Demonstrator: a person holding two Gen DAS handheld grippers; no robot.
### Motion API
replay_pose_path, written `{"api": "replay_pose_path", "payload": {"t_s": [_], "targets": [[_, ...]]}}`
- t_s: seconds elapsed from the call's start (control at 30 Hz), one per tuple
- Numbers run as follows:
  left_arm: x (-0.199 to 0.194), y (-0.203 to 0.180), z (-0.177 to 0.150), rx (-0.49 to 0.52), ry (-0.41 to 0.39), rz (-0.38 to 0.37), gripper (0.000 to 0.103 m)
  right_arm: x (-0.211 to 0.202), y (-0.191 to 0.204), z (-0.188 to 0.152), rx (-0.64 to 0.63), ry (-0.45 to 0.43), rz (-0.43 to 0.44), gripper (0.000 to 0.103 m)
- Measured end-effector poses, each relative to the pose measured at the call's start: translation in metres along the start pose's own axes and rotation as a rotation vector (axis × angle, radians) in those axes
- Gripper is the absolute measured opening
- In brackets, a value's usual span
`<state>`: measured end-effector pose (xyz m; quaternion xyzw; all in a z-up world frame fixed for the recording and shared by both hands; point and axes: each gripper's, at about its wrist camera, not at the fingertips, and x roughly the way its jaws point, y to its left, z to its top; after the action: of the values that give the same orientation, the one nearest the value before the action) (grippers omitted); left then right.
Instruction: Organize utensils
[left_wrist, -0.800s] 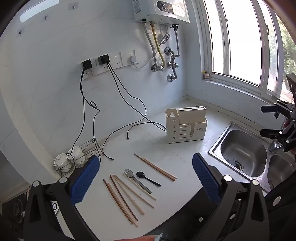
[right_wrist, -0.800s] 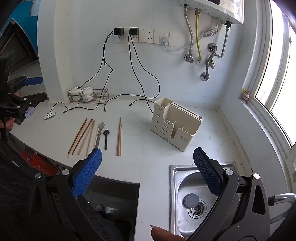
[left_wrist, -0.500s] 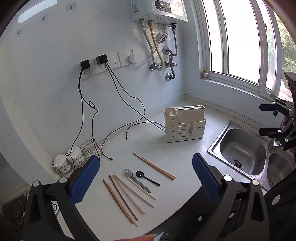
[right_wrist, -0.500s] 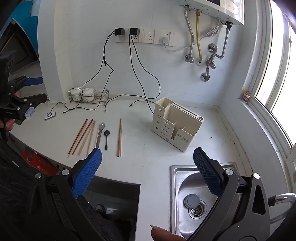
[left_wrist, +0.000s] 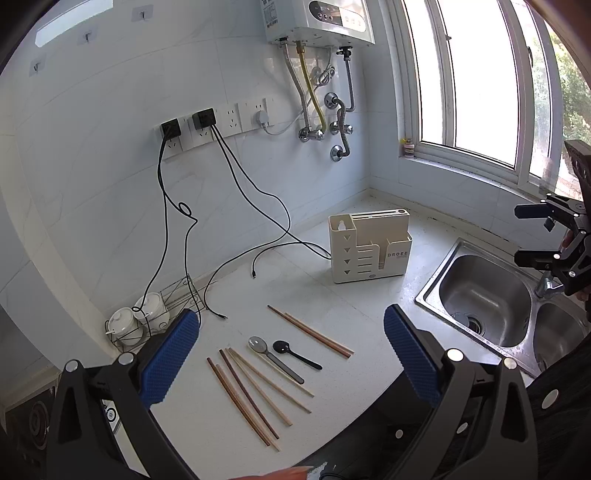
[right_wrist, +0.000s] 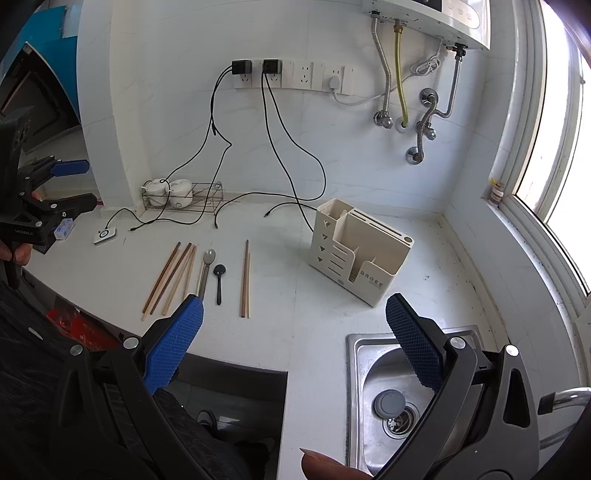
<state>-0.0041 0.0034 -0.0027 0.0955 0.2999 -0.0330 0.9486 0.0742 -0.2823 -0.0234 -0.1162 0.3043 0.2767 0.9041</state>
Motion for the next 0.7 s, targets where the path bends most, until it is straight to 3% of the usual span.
{"api": "replay_pose_path", "payload": {"t_s": [0.7], "targets": [[-0.0046, -0.0061, 0.0054, 0.012, -0.003, -0.021, 0.099, -0.001, 0.005, 0.0074, -0.025, -0.004, -0.007, 0.095]]}}
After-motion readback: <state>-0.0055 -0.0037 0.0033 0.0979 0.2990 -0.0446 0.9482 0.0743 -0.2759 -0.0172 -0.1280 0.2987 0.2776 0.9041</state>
